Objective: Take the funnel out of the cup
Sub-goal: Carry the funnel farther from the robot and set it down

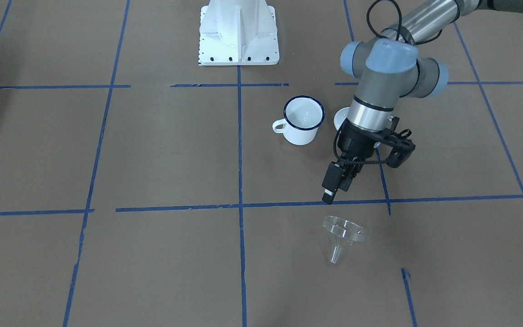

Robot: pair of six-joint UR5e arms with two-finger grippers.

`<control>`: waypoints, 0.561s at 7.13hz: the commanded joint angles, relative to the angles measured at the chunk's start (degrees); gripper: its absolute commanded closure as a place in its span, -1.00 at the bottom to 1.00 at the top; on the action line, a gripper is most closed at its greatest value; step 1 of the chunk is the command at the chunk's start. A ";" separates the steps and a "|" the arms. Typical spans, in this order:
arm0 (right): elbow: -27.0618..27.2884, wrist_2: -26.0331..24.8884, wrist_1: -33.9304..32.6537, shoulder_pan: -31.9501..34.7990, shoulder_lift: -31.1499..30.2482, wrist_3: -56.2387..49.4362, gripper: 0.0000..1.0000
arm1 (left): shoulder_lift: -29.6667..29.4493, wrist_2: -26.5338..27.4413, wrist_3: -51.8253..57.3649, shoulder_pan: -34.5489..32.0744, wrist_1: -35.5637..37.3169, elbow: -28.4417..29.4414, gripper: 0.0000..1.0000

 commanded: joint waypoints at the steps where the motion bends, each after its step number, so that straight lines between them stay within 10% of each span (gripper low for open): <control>1: 0.00 0.00 0.00 0.00 0.00 0.00 -1.00 | 0.89 -1.99 1.09 0.08 13.54 -7.35 -0.86; 4: 0.00 0.00 0.00 0.00 0.00 0.00 -1.00 | 1.24 -8.23 11.27 0.08 28.87 -13.24 -0.86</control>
